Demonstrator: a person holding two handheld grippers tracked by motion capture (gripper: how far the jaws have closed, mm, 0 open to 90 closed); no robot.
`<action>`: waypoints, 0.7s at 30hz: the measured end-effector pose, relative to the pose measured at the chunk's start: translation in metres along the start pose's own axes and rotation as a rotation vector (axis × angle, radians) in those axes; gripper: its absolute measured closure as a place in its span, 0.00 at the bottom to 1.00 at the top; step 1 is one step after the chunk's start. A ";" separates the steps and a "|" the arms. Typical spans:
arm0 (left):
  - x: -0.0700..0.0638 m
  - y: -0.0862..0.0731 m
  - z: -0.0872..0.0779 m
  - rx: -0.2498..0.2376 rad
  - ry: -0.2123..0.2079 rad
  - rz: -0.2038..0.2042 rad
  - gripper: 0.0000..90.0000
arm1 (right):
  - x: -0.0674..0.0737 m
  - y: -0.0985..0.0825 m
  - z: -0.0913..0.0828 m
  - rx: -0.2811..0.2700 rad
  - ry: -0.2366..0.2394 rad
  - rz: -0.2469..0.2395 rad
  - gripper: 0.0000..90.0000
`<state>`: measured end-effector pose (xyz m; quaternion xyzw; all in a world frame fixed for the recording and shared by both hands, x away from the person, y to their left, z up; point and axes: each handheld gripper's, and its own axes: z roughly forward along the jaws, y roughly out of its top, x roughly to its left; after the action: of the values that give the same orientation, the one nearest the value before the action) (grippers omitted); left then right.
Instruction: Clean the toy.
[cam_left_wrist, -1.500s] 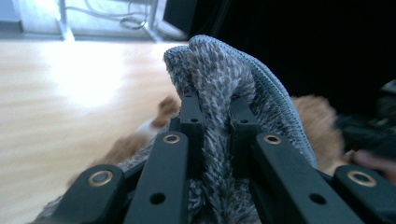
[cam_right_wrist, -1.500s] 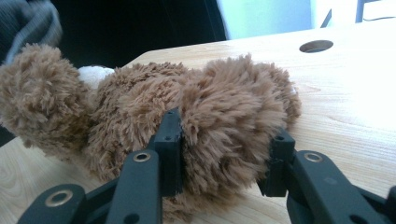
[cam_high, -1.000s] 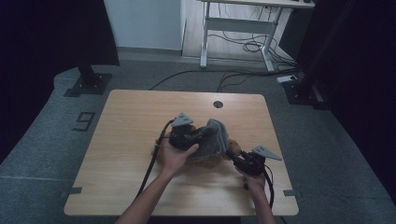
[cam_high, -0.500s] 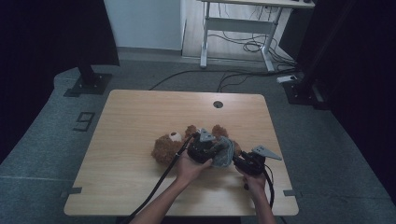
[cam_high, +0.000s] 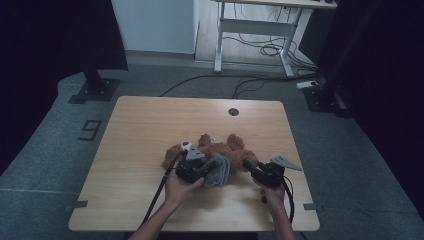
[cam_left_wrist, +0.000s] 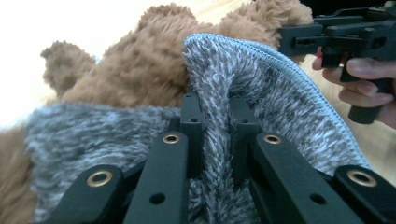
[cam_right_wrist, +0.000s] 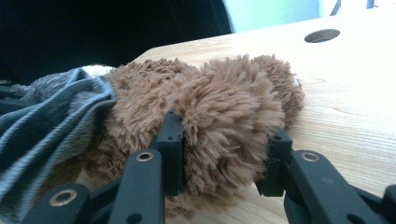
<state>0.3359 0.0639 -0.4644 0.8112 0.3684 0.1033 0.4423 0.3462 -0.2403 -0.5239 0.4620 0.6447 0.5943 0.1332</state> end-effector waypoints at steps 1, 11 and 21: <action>0.002 -0.002 -0.002 -0.001 -0.004 -0.001 0.88 | 0.000 0.000 0.000 0.001 0.001 0.001 0.69; 0.018 -0.019 -0.031 -0.051 -0.010 -0.049 0.88 | -0.003 -0.001 0.000 0.008 0.015 -0.002 0.69; 0.009 0.013 -0.059 -0.155 -0.008 -0.016 0.88 | -0.004 -0.001 0.001 0.002 0.013 0.005 0.69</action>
<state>0.3193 0.1033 -0.4213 0.7721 0.3639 0.1249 0.5058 0.3487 -0.2422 -0.5268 0.4599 0.6450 0.5970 0.1267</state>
